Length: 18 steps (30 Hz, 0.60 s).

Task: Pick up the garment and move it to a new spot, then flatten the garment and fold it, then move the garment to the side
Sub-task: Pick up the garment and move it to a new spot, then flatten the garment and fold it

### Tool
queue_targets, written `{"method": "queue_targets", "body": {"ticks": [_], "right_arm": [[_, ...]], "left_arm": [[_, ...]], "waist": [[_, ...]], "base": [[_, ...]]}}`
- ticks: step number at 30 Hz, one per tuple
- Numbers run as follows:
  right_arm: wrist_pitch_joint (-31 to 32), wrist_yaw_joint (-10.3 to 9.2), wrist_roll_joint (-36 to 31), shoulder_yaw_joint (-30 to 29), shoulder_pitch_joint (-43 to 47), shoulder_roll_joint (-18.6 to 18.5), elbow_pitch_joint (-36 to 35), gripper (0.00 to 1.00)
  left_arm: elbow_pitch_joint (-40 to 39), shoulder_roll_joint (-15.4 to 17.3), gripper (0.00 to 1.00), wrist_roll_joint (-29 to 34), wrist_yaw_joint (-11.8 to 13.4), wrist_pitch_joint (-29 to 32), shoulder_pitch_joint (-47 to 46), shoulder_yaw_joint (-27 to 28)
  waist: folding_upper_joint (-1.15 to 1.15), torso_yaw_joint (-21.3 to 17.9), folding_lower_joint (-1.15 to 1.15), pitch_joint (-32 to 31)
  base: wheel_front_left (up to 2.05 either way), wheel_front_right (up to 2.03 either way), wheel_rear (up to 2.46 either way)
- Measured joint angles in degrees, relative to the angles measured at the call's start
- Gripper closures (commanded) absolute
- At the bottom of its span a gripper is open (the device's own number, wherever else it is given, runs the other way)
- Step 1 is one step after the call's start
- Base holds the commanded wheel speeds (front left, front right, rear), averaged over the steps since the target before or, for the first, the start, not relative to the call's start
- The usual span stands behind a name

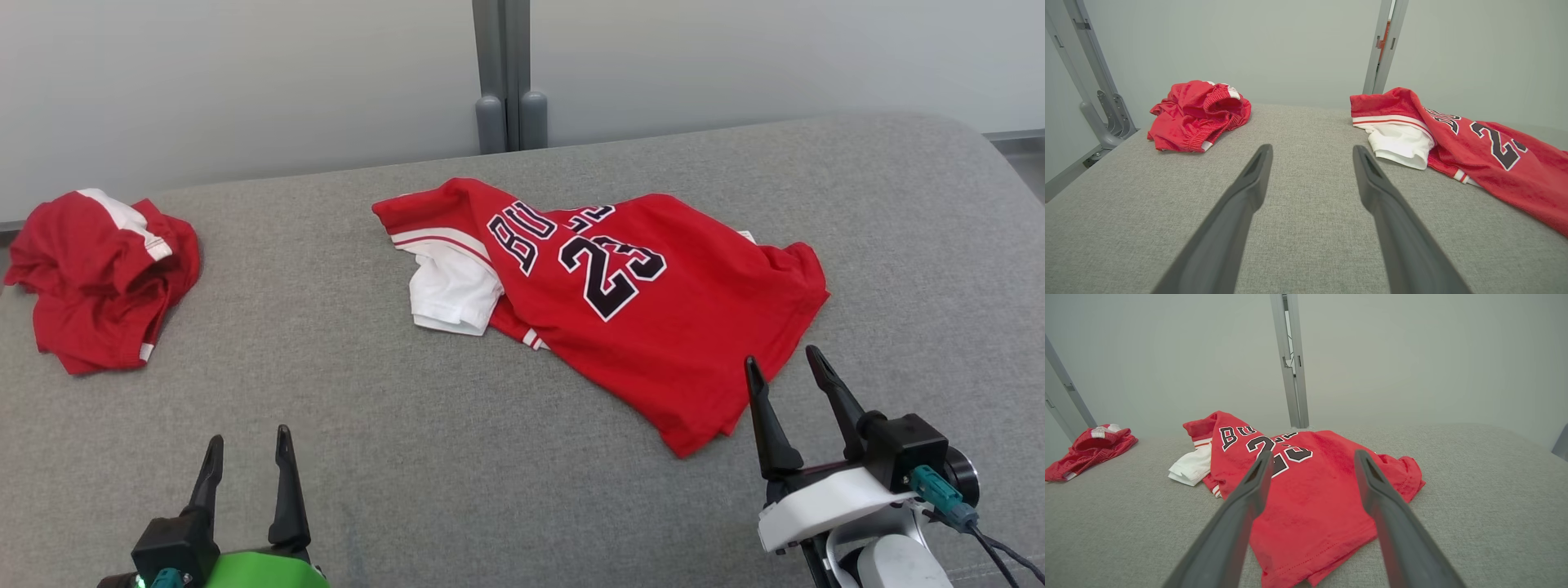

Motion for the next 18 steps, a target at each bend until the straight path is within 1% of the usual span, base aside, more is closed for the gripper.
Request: {"method": "queue_targets", "body": {"ticks": [5, 18], "right_arm": [[0.0, 0.00, 0.0, 0.1, 0.0, 0.0, 0.4, 0.00], [0.0, 0.00, -0.1, 0.1, -0.3, 0.0, 0.5, 0.00]], "left_arm": [[0.8, -0.9, 0.00, 0.9, -1.3, 0.0, 0.2, 1.2], [1.7, -2.0, 0.00, 2.4, -2.6, 0.0, 0.0, 3.3]], "waist": [[0.00, -0.1, 0.00, 0.1], [0.00, -0.4, 0.00, 1.4]], "base": [[0.00, 0.00, 0.00], [0.00, 0.00, 0.00]]}}
